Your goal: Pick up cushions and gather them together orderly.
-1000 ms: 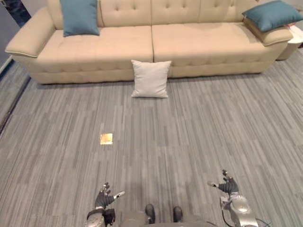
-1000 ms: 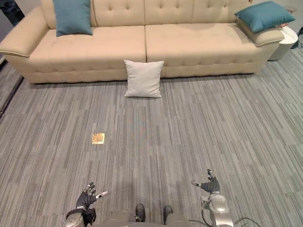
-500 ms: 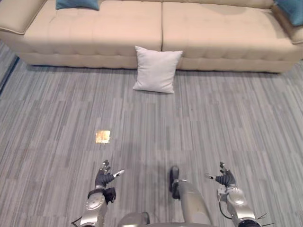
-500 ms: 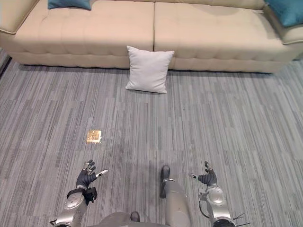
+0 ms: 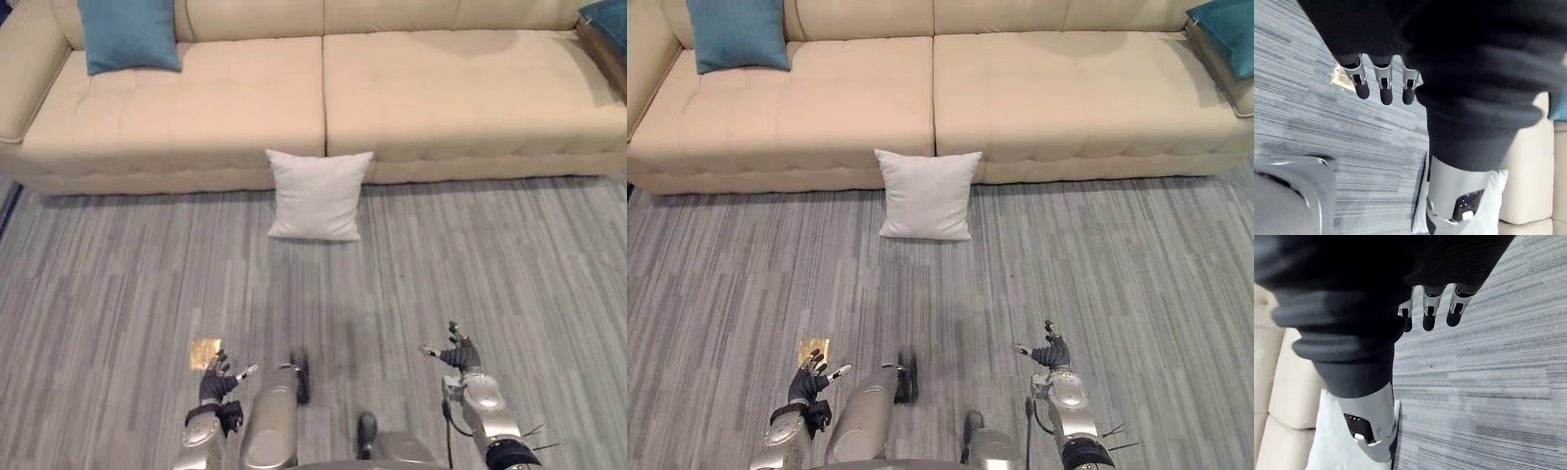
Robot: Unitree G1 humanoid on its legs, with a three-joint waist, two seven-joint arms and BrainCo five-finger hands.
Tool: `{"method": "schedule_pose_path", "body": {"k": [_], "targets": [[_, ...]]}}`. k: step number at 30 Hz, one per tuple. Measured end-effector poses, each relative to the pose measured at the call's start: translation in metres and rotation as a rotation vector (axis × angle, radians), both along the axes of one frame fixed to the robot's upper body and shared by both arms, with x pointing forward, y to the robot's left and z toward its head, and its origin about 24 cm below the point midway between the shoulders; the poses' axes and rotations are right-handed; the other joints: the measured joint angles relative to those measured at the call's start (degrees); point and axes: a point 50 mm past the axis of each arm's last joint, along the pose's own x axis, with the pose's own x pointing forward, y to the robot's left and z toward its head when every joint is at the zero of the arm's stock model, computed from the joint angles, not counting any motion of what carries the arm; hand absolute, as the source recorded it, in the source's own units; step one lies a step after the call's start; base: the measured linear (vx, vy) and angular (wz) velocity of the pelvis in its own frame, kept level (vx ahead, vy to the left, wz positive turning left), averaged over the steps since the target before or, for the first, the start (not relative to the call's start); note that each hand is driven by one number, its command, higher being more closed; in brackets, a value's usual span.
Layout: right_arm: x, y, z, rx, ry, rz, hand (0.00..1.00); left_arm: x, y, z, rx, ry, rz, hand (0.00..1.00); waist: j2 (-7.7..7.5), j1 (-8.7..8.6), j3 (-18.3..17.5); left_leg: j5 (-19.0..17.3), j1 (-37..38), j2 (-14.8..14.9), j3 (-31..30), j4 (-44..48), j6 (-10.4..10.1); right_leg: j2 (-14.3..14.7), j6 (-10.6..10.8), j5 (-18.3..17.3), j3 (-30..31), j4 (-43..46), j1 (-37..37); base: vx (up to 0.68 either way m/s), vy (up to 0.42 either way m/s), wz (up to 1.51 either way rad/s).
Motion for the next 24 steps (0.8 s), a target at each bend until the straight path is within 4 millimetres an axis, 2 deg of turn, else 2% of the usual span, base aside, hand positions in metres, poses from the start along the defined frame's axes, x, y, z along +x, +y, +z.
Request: {"method": "schedule_pose_path", "body": {"k": [1, 2, 3, 4, 5, 6, 7, 8, 9, 10, 11, 12, 13, 14, 15, 16, 17, 18, 19, 20, 21, 22, 24], "targets": [[-0.003, 0.0, -0.002, 0.003, 0.007, -0.002, 0.0, -0.001, -0.002, -0.002, -0.005, 0.008, -0.004, 0.0, -0.4, 0.02, 0.0, -2.11, 1.03, -1.24, 0.23, 2.04, 2.57, -1.57, 0.96, -0.36, 0.25, 10.29, -3.23, 0.76, 0.29, 0.12], [-0.006, 0.004, -0.005, 0.016, 0.016, -0.004, 0.0, -0.004, 0.001, -0.003, 0.0, 0.024, -0.003, 0.0, -1.28, -0.51, 0.44, -4.69, 4.28, -2.74, 0.4, 2.54, 3.57, -3.5, 5.64, 2.28, 1.73, 25.95, -8.32, 0.64, 0.245, 0.13], [-0.008, 0.007, -0.006, 0.025, 0.021, -0.003, 0.0, -0.005, 0.003, -0.004, 0.005, 0.032, -0.003, 0.0, -1.89, -0.89, 0.73, -5.91, 6.43, -3.42, 0.62, 2.42, 3.95, -4.31, 8.2, 3.51, 2.85, 34.34, -11.11, 0.61, 0.21, 0.21], [-0.009, 0.011, -0.008, 0.036, 0.026, -0.001, 0.0, -0.006, 0.005, -0.005, 0.014, 0.043, -0.005, 0.0, -2.31, -1.76, 1.09, -7.5, 10.01, -4.21, 0.41, 2.22, 4.57, -5.31, 8.11, 3.48, 3.19, 45.26, -14.79, 0.47, 0.118, 0.2], [-0.011, 0.014, -0.01, 0.042, 0.034, 0.004, 0.0, -0.007, 0.006, -0.005, 0.019, 0.049, -0.012, 0.0, -2.28, -2.1, 1.19, -8.49, 15.03, -4.6, 0.28, 0.65, 5.12, -5.57, 6.21, 2.61, 2.36, 52.88, -18.52, 0.69, 0.162, 0.2], [-0.011, 0.016, -0.01, 0.041, 0.036, 0.02, 0.0, -0.006, 0.008, -0.004, 0.024, 0.047, -0.013, 0.0, -2.22, -2.44, 1.23, -8.53, 18.76, -4.64, 0.2, -1.51, 5.19, -5.27, 4.73, 1.81, 1.24, 53.92, -21.0, 0.55, 0.113, 0.12], [-0.008, 0.02, -0.009, 0.04, 0.028, 0.038, 0.0, -0.006, 0.01, -0.003, 0.031, 0.044, -0.013, 0.0, -2.07, -2.98, 1.27, -8.54, 22.66, -4.51, -0.31, -4.49, 5.19, -4.87, 3.54, 1.07, -0.92, 51.91, -23.16, 0.52, 0.069, 0.11], [-0.006, 0.023, -0.008, 0.042, 0.024, 0.053, 0.0, -0.004, 0.013, -0.002, 0.041, 0.038, -0.015, 0.0, -1.8, -3.28, 1.36, -8.53, 26.68, -3.87, -0.35, -7.9, 5.18, -3.74, 2.19, 0.28, -3.55, 45.59, -25.49, 0.61, 0.009, 0.11], [-0.004, 0.023, -0.007, 0.041, 0.02, 0.061, 0.0, -0.001, 0.014, 0.0, 0.046, 0.027, -0.018, 0.0, -1.64, -3.25, 1.43, -8.57, 29.9, -2.99, -0.32, -10.46, 5.04, -2.23, 1.76, 0.4, -7.13, 34.22, -28.17, 0.51, -0.007, 0.1], [-0.004, 0.023, -0.007, 0.041, 0.02, 0.064, 0.0, 0.0, 0.014, 0.0, 0.046, 0.025, -0.019, 0.0, -1.62, -3.28, 1.43, -8.67, 30.43, -2.74, -0.32, -10.81, 4.86, -1.85, 1.81, 0.71, -7.74, 31.52, -28.55, 0.52, -0.037, 0.15], [-0.003, 0.024, -0.007, 0.043, 0.018, 0.07, 0.0, 0.0, 0.015, 0.001, 0.05, 0.023, -0.02, 0.0, -1.7, -3.39, 1.4, -9.52, 32.16, -2.22, -0.51, -11.91, 3.25, 0.32, 1.01, 4.06, -9.38, 20.04, -29.15, 0.44, -0.054, 0.25], [-0.007, 0.024, -0.009, 0.047, 0.03, 0.069, 0.0, -0.001, 0.015, 0.0, 0.054, 0.031, -0.024, 0.0, -2.3, -3.34, 1.13, -11.11, 33.84, -2.32, -0.67, -12.16, 0.8, 2.22, -0.17, 10.39, -8.11, 9.64, -29.31, 0.55, -0.077, 0.32], [-0.011, 0.024, -0.011, 0.048, 0.041, 0.066, 0.0, -0.003, 0.016, -0.001, 0.056, 0.035, -0.024, 0.0, -2.99, -3.32, 0.79, -11.98, 34.74, -2.7, -1.12, -11.99, -0.48, 2.91, -1.35, 14.98, -6.66, 6.16, -29.26, 0.68, -0.169, 0.61], [-0.019, 0.018, -0.015, 0.038, 0.066, 0.058, 0.0, -0.005, 0.011, -0.004, 0.04, 0.048, -0.022, 0.0, -2.46, -4.22, 0.53, -13.79, 35.81, -2.22, -3.53, -10.92, -1.82, 3.42, -4.63, 21.55, -5.39, 6.36, -28.17, 0.57, -0.145, 0.47], [-0.021, 0.016, -0.015, 0.033, 0.077, 0.055, 0.0, -0.005, 0.007, -0.005, 0.03, 0.053, -0.021, 0.0, -0.8, -4.27, 0.17, -14.21, 35.94, -0.79, -3.71, -10.01, -2.42, 4.44, -5.0, 21.72, -6.49, 7.41, -28.43, 0.67, -0.191, 0.49], [-0.017, 0.016, -0.012, 0.033, 0.057, 0.056, 0.0, -0.006, 0.006, -0.006, 0.036, 0.056, -0.033, 0.0, -0.2, -4.76, -0.25, -13.61, 34.25, 0.61, -3.8, -6.4, -3.81, 4.8, -6.19, 19.32, -7.55, 7.84, -27.9, 0.52, -0.147, 0.21], [-0.015, 0.014, -0.01, 0.029, 0.043, 0.053, 0.0, -0.004, 0.003, -0.005, 0.03, 0.051, -0.036, 0.0, 0.39, -5.02, -0.01, -12.84, 31.51, 1.6, -3.3, 1.26, -5.52, 5.62, -6.31, 18.08, -8.13, 6.13, -25.38, 0.49, -0.166, 0.25], [-0.015, 0.014, -0.01, 0.028, 0.046, 0.053, 0.0, -0.003, 0.002, -0.006, 0.025, 0.049, -0.036, 0.0, 0.49, -4.97, 0.02, -11.68, 29.24, 2.3, -2.98, 6.49, -7.42, 6.05, -6.32, 17.79, -8.03, 4.67, -23.49, 0.43, -0.138, 0.14], [-0.017, 0.014, -0.011, 0.029, 0.051, 0.051, 0.0, -0.004, -0.001, -0.007, 0.016, 0.05, -0.037, 0.0, 0.49, -4.48, 0.05, -13.33, 26.1, 4.66, -1.65, 15.24, -7.92, 6.8, -6.79, 17.42, -7.98, 1.76, -19.38, 0.37, -0.093, 0.02], [-0.018, 0.013, -0.011, 0.028, 0.052, 0.045, 0.0, -0.005, -0.006, -0.008, 0.005, 0.054, -0.039, 0.0, 0.55, -4.06, 0.08, -15.34, 23.78, 6.29, 0.07, 18.6, -6.6, 7.2, -7.03, 17.13, -7.96, -0.26, -15.9, 0.35, -0.069, -0.04], [-0.017, 0.012, -0.01, 0.026, 0.044, 0.043, 0.0, -0.005, -0.008, -0.008, 0.0, 0.055, -0.041, 0.0, 0.54, -3.8, 0.06, -15.72, 22.62, 6.54, 0.42, 18.38, -5.94, 7.2, -6.99, 17.09, -7.8, -0.9, -14.77, 0.3, -0.022, -0.24], [-0.012, 0.011, -0.006, 0.021, 0.023, 0.042, 0.0, -0.004, -0.012, -0.009, -0.007, 0.053, -0.057, 0.0, 0.66, -2.91, 0.03, -15.94, 20.26, 6.48, 0.36, 15.33, -5.56, 7.17, -6.97, 17.09, -6.76, -1.74, -13.69, 0.25, 0.023, -0.44], [-0.005, 0.009, -0.002, 0.018, -0.001, 0.039, 0.0, -0.005, -0.015, -0.01, -0.015, 0.058, -0.063, 0.0, 1.04, -2.69, 0.14, -15.54, 16.98, 6.52, -0.81, 8.13, -5.82, 7.02, -6.11, 16.57, -5.37, -1.85, -13.5, 0.21, 0.081, -0.45]]}}
